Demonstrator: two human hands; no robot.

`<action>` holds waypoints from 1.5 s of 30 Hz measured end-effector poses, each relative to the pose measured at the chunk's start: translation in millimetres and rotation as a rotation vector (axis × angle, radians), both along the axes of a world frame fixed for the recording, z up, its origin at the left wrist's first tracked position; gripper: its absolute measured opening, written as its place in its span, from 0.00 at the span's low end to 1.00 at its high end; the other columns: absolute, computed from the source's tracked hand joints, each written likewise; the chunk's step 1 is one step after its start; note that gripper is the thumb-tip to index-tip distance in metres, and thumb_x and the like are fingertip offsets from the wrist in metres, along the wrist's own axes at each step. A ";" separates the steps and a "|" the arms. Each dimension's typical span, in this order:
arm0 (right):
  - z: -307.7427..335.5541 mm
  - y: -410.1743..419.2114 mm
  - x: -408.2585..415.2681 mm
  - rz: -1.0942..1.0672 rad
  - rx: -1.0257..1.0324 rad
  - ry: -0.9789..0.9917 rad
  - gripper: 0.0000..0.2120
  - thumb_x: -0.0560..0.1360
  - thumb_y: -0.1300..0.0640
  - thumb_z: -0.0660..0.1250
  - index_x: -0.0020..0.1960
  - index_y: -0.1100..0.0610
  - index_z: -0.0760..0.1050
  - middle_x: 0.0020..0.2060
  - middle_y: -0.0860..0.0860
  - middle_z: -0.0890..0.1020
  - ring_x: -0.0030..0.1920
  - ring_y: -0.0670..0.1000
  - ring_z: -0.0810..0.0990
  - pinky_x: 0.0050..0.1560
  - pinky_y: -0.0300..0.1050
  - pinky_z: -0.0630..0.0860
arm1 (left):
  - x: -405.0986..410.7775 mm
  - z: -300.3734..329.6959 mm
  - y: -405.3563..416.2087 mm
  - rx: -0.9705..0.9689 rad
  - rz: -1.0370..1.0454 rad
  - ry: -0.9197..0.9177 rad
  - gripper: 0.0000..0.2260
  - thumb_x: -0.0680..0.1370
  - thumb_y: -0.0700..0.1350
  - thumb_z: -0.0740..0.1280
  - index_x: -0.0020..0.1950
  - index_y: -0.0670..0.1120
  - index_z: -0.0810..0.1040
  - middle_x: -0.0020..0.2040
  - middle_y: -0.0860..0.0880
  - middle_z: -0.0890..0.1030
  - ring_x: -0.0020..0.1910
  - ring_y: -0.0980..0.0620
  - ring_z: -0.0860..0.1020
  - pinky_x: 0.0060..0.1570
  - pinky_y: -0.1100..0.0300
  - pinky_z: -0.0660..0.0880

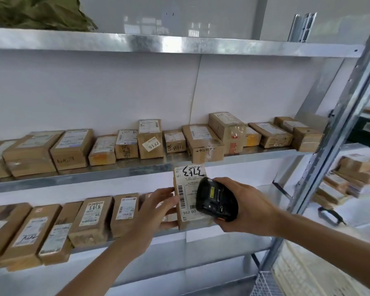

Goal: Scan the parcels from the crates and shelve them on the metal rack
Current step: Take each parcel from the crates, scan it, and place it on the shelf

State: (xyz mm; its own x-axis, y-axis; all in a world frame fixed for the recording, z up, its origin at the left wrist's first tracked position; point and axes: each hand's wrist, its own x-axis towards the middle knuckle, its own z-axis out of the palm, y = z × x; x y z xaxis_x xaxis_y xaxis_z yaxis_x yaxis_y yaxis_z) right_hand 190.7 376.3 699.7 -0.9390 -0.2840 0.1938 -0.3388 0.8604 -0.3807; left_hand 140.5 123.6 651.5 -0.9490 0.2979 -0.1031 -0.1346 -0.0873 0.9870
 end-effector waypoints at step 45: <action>-367.2 48.7 -286.5 0.008 -0.146 -0.350 0.39 0.60 0.42 0.75 0.69 0.37 0.66 0.54 0.34 0.79 0.52 0.42 0.79 0.52 0.42 0.78 | -222.8 -347.5 48.4 -0.352 0.154 -0.062 0.35 0.64 0.33 0.83 0.67 0.49 0.77 0.56 0.50 0.86 0.57 0.54 0.84 0.51 0.63 0.81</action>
